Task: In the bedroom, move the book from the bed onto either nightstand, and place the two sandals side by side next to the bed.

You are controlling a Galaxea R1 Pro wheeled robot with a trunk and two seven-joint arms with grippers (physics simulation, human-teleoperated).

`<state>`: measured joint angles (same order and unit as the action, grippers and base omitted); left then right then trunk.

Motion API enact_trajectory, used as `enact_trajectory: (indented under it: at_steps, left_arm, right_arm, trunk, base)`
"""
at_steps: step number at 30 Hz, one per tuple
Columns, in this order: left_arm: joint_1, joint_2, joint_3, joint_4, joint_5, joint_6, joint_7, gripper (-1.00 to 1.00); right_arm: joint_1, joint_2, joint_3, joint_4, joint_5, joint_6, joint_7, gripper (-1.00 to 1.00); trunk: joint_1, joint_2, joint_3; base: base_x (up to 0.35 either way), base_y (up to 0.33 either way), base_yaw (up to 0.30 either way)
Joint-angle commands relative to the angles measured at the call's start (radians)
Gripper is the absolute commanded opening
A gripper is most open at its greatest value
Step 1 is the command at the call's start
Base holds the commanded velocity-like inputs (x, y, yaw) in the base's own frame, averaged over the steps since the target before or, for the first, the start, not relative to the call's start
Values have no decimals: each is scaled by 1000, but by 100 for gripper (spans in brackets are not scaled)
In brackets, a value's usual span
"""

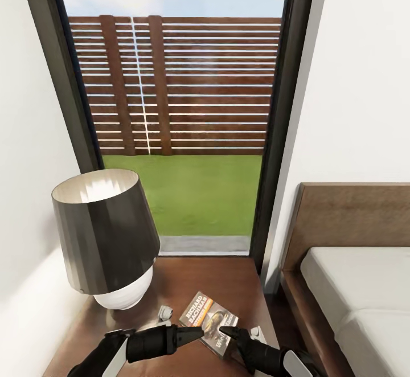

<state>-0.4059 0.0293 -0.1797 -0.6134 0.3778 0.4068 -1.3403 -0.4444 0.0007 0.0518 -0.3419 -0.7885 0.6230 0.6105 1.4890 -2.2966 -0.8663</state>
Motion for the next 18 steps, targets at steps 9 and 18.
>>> enact_trajectory:
  at_steps: [9, 18]
  left_arm:
    - [-1, 1, -6, 0, 9, 10, 0, 100]
    - [-1, 1, -6, 0, 9, 10, 0, 100]
  right_arm:
    - [0, -1, 5, 0, -7, 3, 0, 100]
    - [0, -1, 5, -1, -8, 1, 2, 100]
  trunk:
    - [0, 0, -1]
    - [0, 0, -1]
  base:
    - [0, 0, 0]
    - [-222, 0, 0]
